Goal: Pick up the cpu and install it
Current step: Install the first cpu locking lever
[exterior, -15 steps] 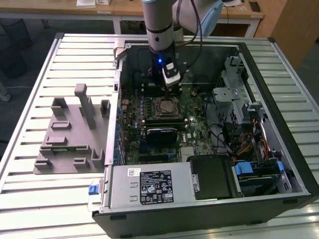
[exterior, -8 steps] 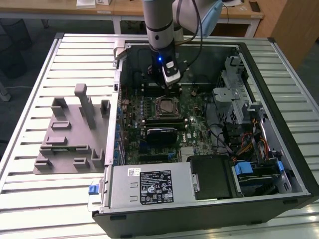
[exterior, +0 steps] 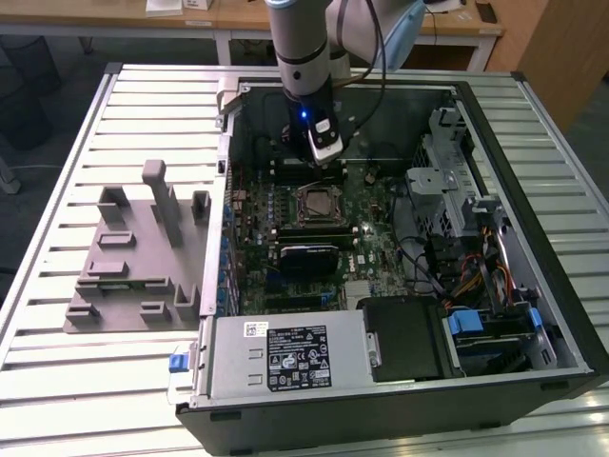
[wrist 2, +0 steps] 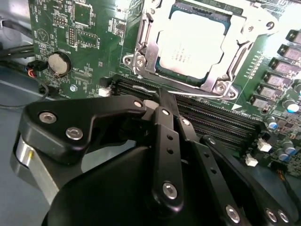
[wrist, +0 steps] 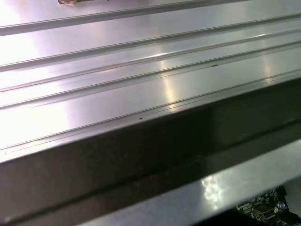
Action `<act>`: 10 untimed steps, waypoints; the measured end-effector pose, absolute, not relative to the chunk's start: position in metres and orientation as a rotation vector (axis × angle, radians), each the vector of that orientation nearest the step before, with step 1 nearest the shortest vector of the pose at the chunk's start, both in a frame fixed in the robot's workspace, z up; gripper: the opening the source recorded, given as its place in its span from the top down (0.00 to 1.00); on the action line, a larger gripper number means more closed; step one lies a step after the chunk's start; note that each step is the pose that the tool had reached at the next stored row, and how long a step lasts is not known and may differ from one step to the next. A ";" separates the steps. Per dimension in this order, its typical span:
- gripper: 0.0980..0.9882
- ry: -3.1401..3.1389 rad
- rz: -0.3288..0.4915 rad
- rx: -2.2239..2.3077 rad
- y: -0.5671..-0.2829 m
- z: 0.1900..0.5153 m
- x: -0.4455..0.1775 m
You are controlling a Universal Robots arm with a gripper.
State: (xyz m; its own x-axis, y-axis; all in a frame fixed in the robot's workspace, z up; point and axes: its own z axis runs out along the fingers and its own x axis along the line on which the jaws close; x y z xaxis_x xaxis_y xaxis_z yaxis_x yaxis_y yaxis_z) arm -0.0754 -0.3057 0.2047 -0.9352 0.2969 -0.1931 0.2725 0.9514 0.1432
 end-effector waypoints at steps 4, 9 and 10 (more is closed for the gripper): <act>0.99 2.884 0.170 0.425 -0.306 0.202 -0.078; 0.99 2.873 0.176 0.423 -0.306 0.200 -0.081; 0.99 2.872 0.176 0.422 -0.306 0.200 -0.081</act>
State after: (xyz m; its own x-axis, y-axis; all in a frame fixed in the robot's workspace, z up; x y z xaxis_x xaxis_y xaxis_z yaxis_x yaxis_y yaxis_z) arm -0.0809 -0.3060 0.2000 -0.9312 0.2970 -0.2114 0.2689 0.9511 0.1519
